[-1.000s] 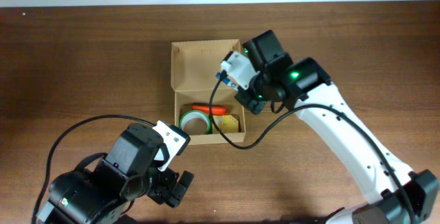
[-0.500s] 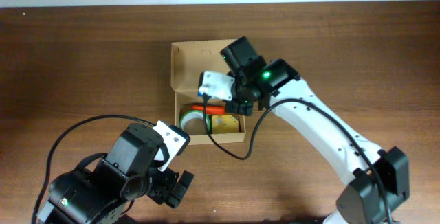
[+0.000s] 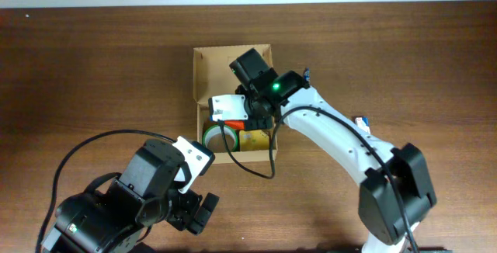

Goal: Pack container
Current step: 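Lift the blue marker and carry it into the box, then lower the marker beside the stapler and open right gripper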

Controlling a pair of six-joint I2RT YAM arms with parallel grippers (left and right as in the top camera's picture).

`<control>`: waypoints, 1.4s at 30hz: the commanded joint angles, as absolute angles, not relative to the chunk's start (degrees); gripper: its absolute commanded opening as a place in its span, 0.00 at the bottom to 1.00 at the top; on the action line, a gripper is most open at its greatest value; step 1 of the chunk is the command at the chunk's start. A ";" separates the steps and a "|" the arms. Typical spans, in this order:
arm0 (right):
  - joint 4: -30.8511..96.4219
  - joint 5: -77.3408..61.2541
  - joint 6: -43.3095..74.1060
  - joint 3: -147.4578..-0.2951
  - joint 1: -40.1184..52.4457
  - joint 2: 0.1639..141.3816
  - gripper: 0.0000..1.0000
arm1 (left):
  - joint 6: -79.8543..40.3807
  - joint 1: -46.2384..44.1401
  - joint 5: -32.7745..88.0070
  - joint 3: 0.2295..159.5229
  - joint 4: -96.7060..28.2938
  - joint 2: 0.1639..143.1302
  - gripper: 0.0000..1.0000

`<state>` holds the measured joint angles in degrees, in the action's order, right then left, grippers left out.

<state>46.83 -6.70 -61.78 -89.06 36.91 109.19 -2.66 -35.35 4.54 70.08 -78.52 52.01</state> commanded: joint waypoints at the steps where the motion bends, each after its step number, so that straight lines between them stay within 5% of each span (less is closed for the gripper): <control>1: 46.09 -7.46 -63.64 -89.14 37.17 110.89 0.04 | -3.03 -35.46 5.17 70.98 -78.52 51.77 1.00; 12: 42.96 -7.46 -63.59 -89.14 37.17 111.92 0.04 | -3.03 -35.46 5.17 70.98 -78.52 51.77 1.00; 16: 42.50 -7.46 -63.59 -89.14 37.17 111.92 0.18 | -3.03 -35.46 5.17 70.98 -78.52 51.77 1.00; 28: 41.56 -7.25 -62.08 -89.14 37.17 111.92 0.23 | -3.03 -35.46 5.17 70.98 -78.52 51.77 1.00; 42: 41.52 -6.79 -51.44 -89.19 37.17 110.06 0.22 | -3.03 -35.46 5.17 70.98 -78.52 51.77 0.99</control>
